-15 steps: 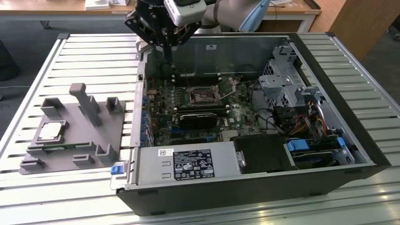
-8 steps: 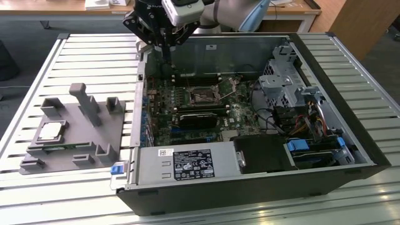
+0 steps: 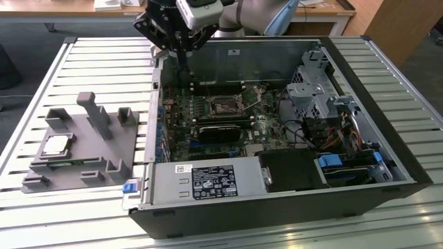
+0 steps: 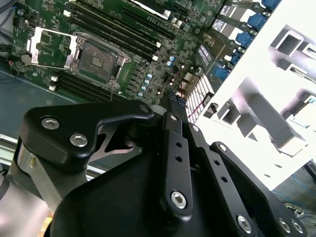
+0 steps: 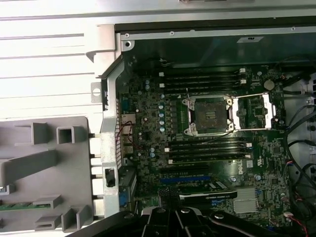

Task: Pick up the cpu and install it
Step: 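Reach for the cpu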

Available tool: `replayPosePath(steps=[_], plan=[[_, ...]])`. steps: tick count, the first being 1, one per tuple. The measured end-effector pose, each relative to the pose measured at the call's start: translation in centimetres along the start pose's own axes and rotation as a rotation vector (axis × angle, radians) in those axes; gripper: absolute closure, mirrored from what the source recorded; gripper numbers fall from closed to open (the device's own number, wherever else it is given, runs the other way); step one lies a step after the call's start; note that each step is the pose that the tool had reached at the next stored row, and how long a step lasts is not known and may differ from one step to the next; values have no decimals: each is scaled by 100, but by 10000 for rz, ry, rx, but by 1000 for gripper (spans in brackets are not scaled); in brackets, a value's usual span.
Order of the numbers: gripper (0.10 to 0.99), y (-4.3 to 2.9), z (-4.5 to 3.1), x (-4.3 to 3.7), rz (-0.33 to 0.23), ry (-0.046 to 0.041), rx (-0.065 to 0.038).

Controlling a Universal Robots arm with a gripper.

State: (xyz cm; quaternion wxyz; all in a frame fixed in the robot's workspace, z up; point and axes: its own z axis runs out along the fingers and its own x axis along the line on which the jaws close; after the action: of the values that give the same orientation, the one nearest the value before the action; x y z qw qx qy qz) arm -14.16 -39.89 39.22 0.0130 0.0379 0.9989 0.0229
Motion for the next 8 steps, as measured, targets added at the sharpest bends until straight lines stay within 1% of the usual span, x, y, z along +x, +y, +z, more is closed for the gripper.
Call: replayPosePath(steps=[8], plan=[[980,-2,2,25,0,0,0]])
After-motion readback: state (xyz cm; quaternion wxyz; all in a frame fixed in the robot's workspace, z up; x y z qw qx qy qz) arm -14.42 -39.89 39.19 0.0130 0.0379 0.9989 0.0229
